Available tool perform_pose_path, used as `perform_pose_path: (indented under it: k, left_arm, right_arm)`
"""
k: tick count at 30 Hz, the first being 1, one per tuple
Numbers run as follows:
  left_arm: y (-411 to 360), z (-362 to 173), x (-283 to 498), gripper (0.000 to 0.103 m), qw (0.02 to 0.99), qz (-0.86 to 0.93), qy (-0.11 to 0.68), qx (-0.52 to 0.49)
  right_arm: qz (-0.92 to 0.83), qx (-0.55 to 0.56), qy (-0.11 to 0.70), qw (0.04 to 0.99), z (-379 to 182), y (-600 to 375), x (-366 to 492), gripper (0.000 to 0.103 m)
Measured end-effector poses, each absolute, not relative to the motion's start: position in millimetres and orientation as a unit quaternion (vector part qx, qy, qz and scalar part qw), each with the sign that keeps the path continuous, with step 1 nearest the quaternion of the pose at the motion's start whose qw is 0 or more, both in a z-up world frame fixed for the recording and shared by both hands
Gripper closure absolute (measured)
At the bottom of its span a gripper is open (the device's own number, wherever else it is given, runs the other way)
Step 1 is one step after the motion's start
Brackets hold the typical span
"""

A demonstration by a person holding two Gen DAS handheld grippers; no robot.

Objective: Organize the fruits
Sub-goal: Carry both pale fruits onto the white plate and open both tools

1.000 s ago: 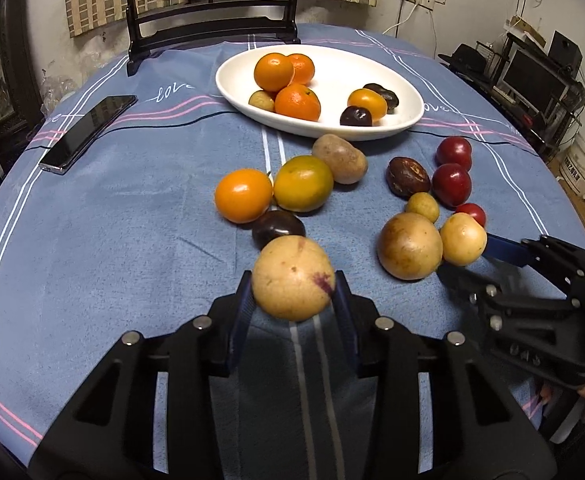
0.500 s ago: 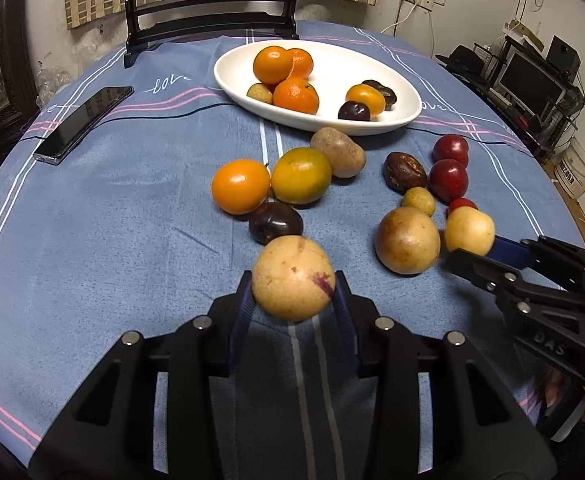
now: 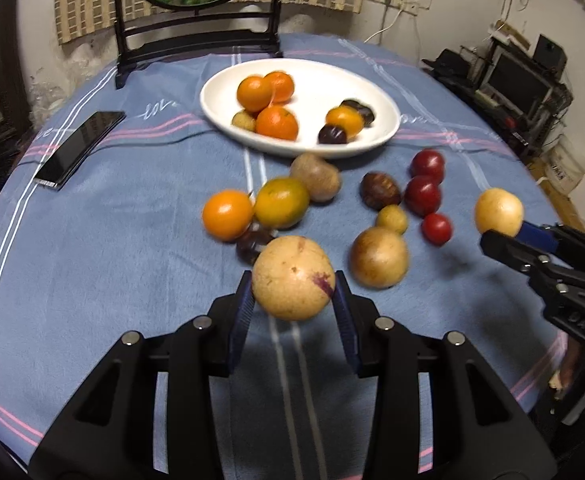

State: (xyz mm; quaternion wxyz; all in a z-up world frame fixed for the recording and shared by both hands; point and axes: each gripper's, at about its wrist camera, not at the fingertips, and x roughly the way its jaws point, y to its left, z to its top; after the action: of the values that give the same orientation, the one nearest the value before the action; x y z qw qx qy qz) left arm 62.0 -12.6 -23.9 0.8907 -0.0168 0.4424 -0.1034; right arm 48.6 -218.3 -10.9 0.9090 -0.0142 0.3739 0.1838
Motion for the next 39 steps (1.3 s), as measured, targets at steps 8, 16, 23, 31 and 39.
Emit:
perform_pose_path:
  k: [8, 16, 23, 31, 39]
  left_arm:
    - [-19.3, 18.9, 103.3, 0.063, 0.910, -0.098, 0.403, 0.013]
    - [-43.0, 30.0, 178.8, 0.063, 0.907, -0.115, 0.404, 0.029]
    - [-50.4, 3.1, 242.7, 0.063, 0.893, -0.106, 0.438, 0.023]
    - [-53.0, -13.8, 284.2, 0.063, 0.892, -0.097, 0.440, 0.030]
    - [-47.9, -26.7, 307.0, 0.062, 0.880, -0.105, 0.462, -0.010]
  right_arm:
    - [0.187, -0.029, 0.344, 0.920, 17.9, -212.5, 75.8, 0.068]
    - [0.191, -0.048, 0.341, 0.919, 26.5, -197.3, 132.3, 0.068]
    - [0.190, -0.076, 0.369, 0.907, 6.8, -182.5, 193.1, 0.068]
    - [0.191, -0.087, 0.387, 0.898, -15.6, -171.3, 239.9, 0.068]
    - [0.189, -0.086, 0.388, 0.898, -21.5, -165.2, 253.8, 0.059]
